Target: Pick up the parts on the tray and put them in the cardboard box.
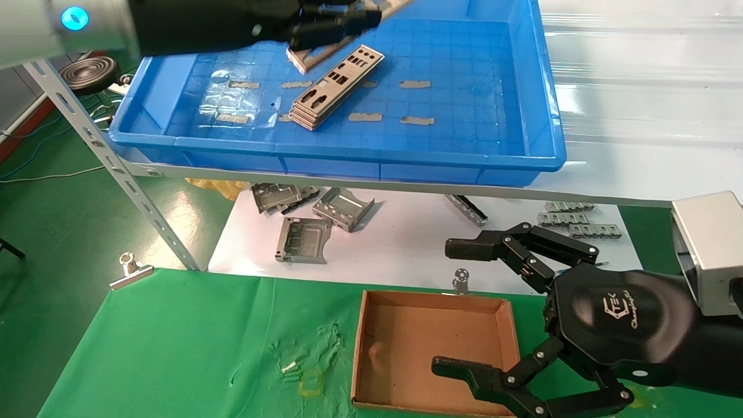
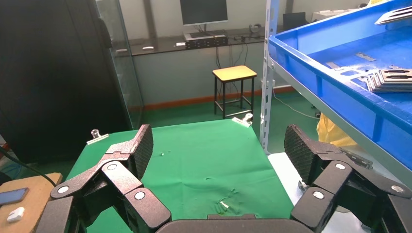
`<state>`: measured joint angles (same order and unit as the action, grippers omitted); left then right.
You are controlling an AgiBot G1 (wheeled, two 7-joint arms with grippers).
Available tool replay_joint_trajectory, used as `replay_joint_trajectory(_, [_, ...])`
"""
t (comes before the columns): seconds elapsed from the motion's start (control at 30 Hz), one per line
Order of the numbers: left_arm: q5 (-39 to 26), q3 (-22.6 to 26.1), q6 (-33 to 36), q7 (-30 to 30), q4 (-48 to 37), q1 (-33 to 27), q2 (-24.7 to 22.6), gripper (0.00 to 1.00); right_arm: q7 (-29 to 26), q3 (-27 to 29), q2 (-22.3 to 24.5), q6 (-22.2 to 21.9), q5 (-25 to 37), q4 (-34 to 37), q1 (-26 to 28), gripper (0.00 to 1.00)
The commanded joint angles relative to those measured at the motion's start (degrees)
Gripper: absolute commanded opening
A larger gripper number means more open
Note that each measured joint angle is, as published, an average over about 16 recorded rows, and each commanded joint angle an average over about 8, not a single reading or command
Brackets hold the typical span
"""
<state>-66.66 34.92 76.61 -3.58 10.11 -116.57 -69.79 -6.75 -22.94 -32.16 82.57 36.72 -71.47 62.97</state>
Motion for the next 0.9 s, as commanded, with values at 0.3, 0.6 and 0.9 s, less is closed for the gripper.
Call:
replay_joint_trajectory(0.3, [2.0, 1.0, 14.4, -5.7, 9.9, 3.6, 7.4, 0.0, 0.0, 0.0, 0.0, 0.0, 0.0, 0.0, 0.0, 1.0])
replay_joint_trajectory(0.6, [6.2, 4.3, 12.6, -4.5, 31.7, 15.4, 13.3, 0.0, 0.0, 0.0, 0.0, 0.0, 0.0, 0.0, 0.0, 1.0])
replay_joint_trajectory(0.9, [2.9, 6.4, 1.7, -5.6, 44.1, 27.0, 11.2, 0.0, 0.0, 0.0, 0.0, 0.0, 0.0, 0.0, 0.0, 1.0])
